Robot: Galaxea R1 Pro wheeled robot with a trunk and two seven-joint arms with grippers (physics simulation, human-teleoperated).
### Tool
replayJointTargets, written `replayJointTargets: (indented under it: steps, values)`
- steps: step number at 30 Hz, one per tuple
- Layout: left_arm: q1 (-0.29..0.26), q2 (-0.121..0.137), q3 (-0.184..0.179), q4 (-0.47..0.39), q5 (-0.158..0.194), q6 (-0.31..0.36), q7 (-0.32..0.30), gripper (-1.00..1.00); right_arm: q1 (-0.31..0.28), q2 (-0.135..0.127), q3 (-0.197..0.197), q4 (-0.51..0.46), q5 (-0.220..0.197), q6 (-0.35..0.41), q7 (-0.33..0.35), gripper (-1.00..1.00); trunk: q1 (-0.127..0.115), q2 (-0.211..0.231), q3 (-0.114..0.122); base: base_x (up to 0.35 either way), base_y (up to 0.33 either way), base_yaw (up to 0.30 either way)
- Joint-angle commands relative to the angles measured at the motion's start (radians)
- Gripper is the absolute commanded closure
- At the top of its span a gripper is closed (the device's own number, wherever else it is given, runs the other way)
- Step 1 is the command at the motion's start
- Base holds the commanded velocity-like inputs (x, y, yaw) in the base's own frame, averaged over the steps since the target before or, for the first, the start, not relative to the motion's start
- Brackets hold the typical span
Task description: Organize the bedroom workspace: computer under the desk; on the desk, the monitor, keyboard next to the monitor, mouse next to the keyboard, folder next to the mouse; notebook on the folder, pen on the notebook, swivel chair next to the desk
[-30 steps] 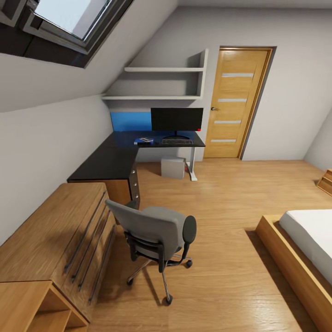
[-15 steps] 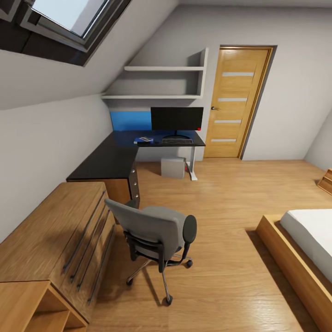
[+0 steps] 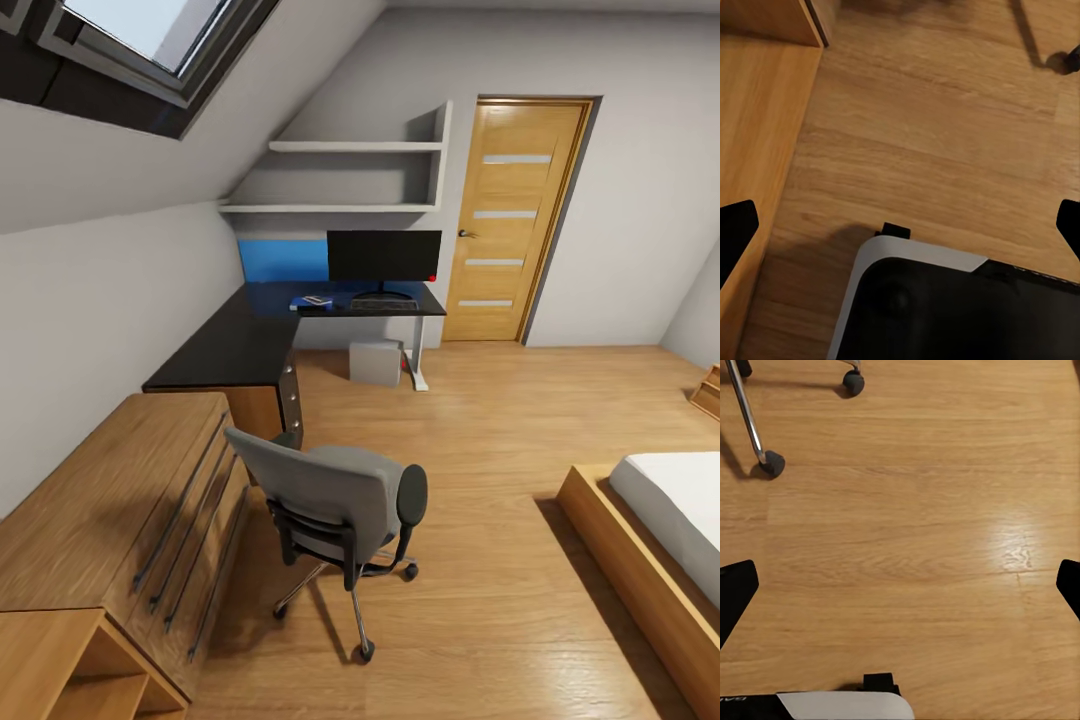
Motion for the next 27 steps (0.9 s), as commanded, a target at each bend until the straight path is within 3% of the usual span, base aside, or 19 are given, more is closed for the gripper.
replayJointTargets:
  steps: [1,27]
  values:
    - [-0.001,0.000,0.006,0.001,-0.002,-0.003,-0.002,-1.00,-0.001,0.001,0.009,0.002,-0.003,-0.003,-0.006,-1.00,0.004,-0.008,-0.004,0.000,0.000,0.000]
    - [-0.001,-0.001,0.006,0.001,0.007,0.002,-0.001,-1.00,-0.001,0.001,0.009,0.002,-0.004,0.005,-0.006,-1.00,0.104,-0.190,-0.086,0.000,0.000,0.000]
